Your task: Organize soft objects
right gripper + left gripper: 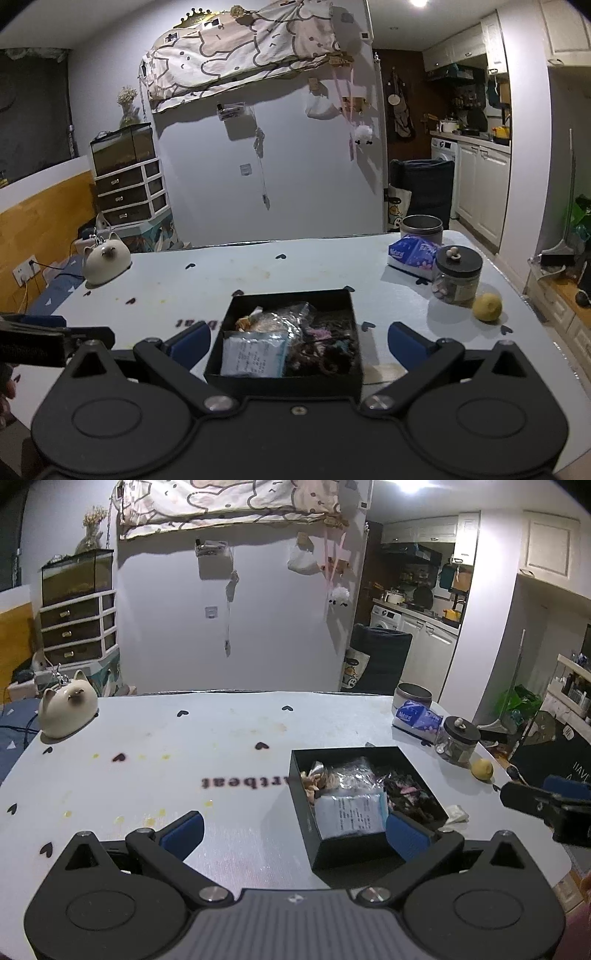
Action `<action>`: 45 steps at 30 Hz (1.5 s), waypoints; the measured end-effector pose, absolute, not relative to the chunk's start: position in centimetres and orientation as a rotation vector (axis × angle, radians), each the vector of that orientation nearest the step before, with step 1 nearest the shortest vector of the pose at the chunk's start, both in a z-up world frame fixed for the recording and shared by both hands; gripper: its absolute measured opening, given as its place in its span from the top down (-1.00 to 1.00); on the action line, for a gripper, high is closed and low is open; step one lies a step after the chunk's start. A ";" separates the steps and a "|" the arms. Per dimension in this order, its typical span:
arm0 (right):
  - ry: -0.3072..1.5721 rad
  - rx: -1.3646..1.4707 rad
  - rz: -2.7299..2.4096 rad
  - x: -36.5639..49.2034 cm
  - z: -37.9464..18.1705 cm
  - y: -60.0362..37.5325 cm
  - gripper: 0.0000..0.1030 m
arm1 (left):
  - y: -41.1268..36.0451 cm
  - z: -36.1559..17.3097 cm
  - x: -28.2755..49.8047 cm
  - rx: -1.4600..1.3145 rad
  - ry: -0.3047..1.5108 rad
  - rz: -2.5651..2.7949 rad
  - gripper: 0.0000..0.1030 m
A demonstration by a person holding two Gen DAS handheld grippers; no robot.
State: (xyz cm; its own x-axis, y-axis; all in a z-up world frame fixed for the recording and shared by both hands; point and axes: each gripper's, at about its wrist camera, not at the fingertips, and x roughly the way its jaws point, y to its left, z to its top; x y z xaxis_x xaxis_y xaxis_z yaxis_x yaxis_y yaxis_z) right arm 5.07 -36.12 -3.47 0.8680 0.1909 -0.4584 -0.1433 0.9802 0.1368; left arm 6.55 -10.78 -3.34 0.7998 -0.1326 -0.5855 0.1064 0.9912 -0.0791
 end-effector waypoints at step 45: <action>0.468 0.046 0.179 0.8 -4.5 -39.2 -1.00 | -13.3 -4.0 1.6 -0.010 0.610 -0.056 -1.00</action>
State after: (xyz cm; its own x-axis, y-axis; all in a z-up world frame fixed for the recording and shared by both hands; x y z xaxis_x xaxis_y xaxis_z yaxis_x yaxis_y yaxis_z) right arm 0.81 -39.20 -4.45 0.8770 0.1819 -0.4448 -0.1609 0.9833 0.0848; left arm 1.56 -13.30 -4.05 0.8180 -0.0553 -0.5726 0.0492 0.9984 -0.0261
